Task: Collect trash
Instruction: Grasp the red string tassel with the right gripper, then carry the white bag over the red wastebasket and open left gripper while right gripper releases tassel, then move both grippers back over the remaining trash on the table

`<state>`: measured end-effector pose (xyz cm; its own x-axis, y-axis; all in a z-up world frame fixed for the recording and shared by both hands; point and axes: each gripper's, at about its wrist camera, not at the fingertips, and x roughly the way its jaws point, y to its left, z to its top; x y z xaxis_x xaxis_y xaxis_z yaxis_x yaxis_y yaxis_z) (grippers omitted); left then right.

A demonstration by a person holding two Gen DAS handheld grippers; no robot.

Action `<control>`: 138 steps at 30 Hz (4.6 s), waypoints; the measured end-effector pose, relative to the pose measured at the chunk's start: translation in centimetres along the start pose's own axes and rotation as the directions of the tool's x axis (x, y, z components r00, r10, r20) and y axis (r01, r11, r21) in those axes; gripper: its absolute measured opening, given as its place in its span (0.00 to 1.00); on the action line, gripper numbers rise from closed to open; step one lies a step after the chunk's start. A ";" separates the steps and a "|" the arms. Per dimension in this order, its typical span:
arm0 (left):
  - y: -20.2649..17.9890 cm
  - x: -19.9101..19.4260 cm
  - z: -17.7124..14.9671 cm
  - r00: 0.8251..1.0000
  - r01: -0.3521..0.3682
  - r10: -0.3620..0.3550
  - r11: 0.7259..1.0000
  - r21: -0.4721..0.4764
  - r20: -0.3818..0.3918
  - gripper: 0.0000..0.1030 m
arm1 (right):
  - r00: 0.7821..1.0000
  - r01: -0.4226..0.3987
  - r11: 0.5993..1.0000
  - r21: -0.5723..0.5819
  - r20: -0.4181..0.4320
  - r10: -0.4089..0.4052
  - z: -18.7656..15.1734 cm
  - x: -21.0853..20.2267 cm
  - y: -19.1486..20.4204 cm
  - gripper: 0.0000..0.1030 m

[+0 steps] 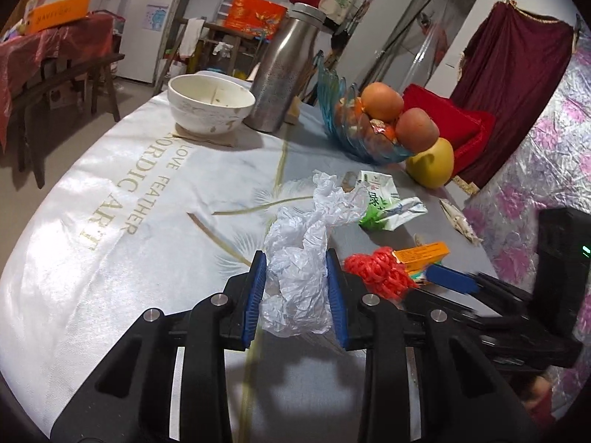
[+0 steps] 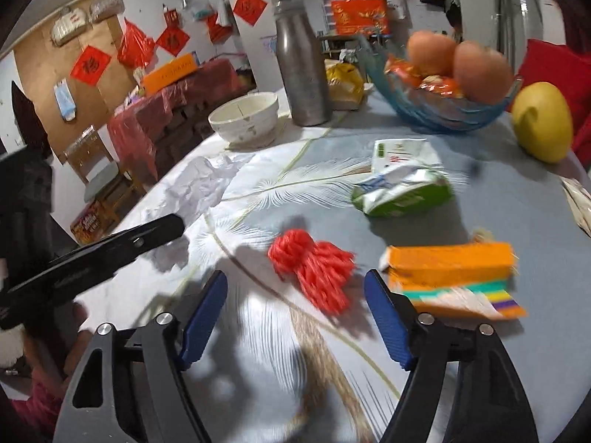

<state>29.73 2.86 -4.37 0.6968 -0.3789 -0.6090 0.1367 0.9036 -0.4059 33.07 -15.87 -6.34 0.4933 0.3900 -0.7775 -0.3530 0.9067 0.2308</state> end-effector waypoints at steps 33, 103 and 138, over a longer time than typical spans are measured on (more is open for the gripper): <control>4.3 -18.3 -9.4 0.951 -0.299 0.303 0.952 -0.070 0.062 0.32 | 0.965 -0.206 0.976 0.075 0.182 0.190 -6.5 -9.8 2.2 0.18; 26.7 -38.7 -25.7 0.772 -0.629 0.628 0.730 -0.267 -0.099 0.93 | 0.866 -0.465 0.764 -0.447 -0.409 0.288 -21.2 -1.1 44.0 0.62; 4.7 -21.3 -14.1 0.961 -0.277 0.277 0.958 0.068 0.006 0.94 | 0.982 0.013 0.998 0.065 0.185 -0.025 -13.5 -13.3 6.1 0.89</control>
<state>5.61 12.36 -2.91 0.7118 -0.1123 -0.6934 -0.0141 0.9847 -0.1740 13.66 -17.71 -2.51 0.6401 0.3906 -0.6616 -0.2941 0.9201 0.2586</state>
